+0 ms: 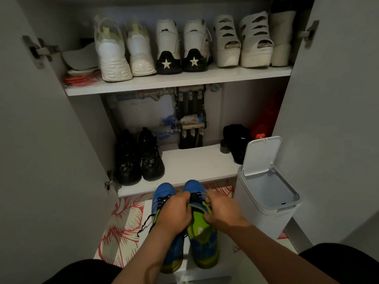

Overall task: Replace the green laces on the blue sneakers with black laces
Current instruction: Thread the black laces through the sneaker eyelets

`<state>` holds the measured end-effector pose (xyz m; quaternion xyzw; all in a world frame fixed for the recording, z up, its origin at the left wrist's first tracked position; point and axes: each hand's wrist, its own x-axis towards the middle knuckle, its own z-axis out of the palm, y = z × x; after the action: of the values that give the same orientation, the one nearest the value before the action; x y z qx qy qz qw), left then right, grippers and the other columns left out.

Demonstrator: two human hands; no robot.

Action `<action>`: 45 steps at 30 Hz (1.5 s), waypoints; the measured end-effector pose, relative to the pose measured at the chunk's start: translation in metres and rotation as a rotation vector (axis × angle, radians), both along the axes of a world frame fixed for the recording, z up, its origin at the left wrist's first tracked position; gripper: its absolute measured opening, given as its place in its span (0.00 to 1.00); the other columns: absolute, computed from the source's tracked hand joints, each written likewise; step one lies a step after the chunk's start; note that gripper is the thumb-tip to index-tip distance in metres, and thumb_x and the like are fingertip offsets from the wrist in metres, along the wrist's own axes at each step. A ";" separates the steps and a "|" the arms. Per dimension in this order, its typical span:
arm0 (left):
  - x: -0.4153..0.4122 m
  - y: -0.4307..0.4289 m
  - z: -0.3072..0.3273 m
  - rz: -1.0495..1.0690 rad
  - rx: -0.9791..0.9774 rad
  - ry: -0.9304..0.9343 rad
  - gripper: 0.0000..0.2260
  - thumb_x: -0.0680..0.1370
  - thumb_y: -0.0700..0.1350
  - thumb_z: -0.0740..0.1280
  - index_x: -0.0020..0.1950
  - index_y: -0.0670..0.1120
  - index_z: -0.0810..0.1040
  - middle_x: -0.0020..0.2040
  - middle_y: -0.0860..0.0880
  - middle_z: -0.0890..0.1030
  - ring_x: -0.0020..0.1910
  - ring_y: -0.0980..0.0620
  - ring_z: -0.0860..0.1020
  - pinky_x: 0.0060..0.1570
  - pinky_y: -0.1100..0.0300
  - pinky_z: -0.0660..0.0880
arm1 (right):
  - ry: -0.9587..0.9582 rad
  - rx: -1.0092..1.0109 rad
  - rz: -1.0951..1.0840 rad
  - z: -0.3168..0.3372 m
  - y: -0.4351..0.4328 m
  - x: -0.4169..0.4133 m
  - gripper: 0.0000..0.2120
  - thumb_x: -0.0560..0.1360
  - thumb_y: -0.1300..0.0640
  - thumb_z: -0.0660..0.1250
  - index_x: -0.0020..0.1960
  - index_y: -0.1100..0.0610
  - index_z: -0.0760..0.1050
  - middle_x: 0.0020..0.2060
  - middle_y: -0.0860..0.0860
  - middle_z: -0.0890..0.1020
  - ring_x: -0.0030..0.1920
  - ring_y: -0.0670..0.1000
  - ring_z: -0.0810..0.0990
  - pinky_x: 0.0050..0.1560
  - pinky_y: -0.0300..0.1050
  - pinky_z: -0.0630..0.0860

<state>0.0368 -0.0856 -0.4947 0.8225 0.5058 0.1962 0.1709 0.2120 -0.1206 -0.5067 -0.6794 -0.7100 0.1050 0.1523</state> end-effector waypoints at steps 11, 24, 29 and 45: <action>0.000 -0.001 0.000 0.018 -0.003 0.001 0.05 0.80 0.42 0.63 0.44 0.46 0.69 0.41 0.48 0.77 0.39 0.50 0.74 0.39 0.56 0.70 | -0.202 0.040 -0.011 -0.013 0.006 -0.001 0.20 0.84 0.43 0.50 0.62 0.55 0.72 0.51 0.54 0.83 0.49 0.57 0.82 0.45 0.48 0.75; 0.012 -0.007 -0.001 0.084 -0.036 0.048 0.06 0.79 0.46 0.61 0.43 0.47 0.68 0.40 0.46 0.78 0.38 0.48 0.77 0.36 0.54 0.72 | -0.278 -0.049 0.072 -0.006 0.002 0.001 0.27 0.76 0.44 0.67 0.70 0.54 0.64 0.61 0.54 0.74 0.54 0.57 0.80 0.47 0.50 0.77; 0.009 -0.006 0.003 0.086 -0.057 0.001 0.04 0.76 0.44 0.64 0.45 0.47 0.70 0.38 0.47 0.78 0.37 0.49 0.77 0.34 0.57 0.69 | -0.372 -0.087 0.104 -0.006 0.007 -0.010 0.19 0.80 0.56 0.63 0.69 0.60 0.67 0.61 0.57 0.77 0.56 0.58 0.80 0.52 0.51 0.78; 0.011 -0.006 0.001 0.051 -0.008 0.133 0.10 0.79 0.47 0.60 0.52 0.44 0.79 0.46 0.45 0.82 0.43 0.48 0.79 0.39 0.57 0.73 | 0.111 -0.096 0.032 0.001 0.001 0.000 0.25 0.76 0.45 0.68 0.69 0.55 0.71 0.60 0.53 0.80 0.59 0.54 0.79 0.58 0.47 0.76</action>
<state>0.0477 -0.0921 -0.4941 0.8199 0.5376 0.1434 0.1353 0.2124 -0.1200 -0.5054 -0.6678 -0.7052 0.1790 0.1569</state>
